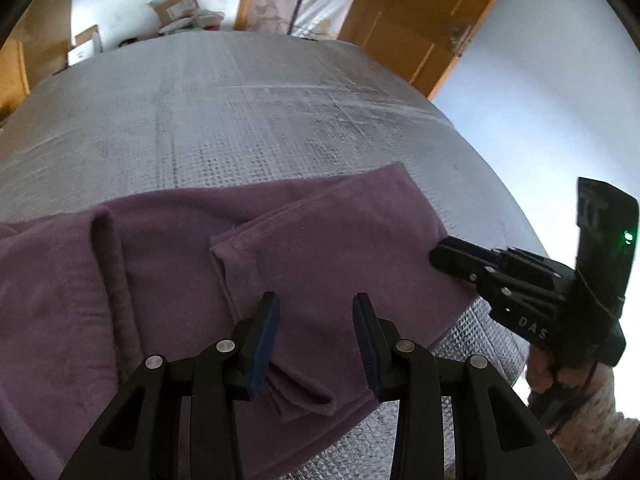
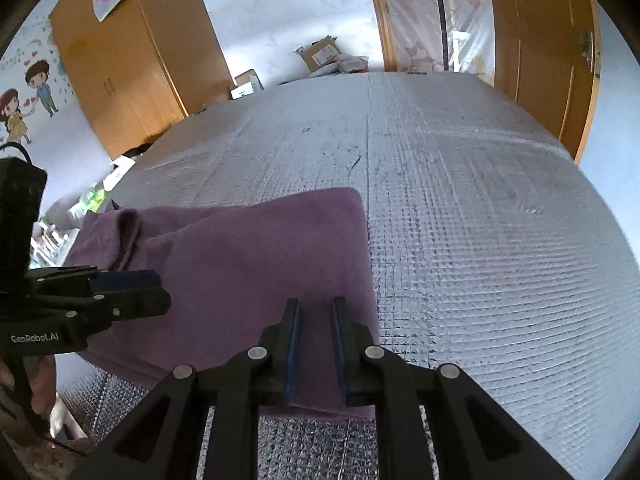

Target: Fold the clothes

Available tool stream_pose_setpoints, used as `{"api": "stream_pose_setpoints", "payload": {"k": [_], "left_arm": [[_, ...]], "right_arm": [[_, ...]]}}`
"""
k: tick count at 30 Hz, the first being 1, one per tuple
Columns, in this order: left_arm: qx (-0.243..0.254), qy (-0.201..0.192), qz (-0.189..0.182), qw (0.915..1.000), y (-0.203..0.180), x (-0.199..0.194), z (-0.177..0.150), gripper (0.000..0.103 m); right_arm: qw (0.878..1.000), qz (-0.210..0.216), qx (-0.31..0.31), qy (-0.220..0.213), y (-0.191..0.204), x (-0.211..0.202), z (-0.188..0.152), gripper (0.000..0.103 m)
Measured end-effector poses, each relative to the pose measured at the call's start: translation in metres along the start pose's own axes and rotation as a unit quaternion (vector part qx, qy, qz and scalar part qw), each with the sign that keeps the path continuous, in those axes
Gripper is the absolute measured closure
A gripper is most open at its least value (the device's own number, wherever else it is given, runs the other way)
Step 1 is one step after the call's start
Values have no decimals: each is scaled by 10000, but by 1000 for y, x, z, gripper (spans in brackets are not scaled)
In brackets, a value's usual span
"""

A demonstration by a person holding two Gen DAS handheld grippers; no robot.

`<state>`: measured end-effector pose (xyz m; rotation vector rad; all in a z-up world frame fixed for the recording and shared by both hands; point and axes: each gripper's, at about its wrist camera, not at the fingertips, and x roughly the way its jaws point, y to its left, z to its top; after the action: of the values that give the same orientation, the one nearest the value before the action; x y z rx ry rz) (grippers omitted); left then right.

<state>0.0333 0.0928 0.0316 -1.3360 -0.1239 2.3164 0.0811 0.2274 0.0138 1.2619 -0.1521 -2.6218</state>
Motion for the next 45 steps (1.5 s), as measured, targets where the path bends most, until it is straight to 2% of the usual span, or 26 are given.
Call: {"api": "stream_pose_setpoints", "payload": {"k": [3, 5, 10, 16, 20, 24, 30, 35, 42, 45], "left_arm": [[104, -50, 175, 9998, -6, 0, -5, 63], [178, -90, 298, 9994, -10, 0, -9, 63], [381, -266, 684, 9966, -19, 2, -20, 63], [428, -362, 892, 9944, -28, -1, -22, 63], [425, -533, 1086, 9918, -26, -10, -22, 63], [319, -421, 1148, 9920, -23, -7, -28, 63], [194, -491, 1174, 9917, -17, -2, -31, 63], [85, -509, 1214, 9913, -14, -12, -35, 63], [183, -1241, 1632, 9786, -8, -73, -45, 63], [28, -1448, 1989, 9692, 11, -98, -49, 63]], "right_arm": [[9999, 65, -84, -122, 8, -10, -3, 88], [9999, 66, -120, -47, 10, -7, -6, 88], [9999, -74, -114, -33, 14, -3, -13, 88], [9992, -338, -222, -22, 23, -5, -9, 87], [9985, -239, -402, -300, 37, -18, -4, 87], [9981, -226, -522, -224, 50, -12, -5, 86], [9985, -313, -449, 16, 53, 4, -16, 85], [9979, -435, -470, 33, 61, 0, -10, 84], [9958, -140, -787, -449, 90, -21, 3, 78], [9922, 101, -1084, -609, 113, -25, 7, 77]]}}
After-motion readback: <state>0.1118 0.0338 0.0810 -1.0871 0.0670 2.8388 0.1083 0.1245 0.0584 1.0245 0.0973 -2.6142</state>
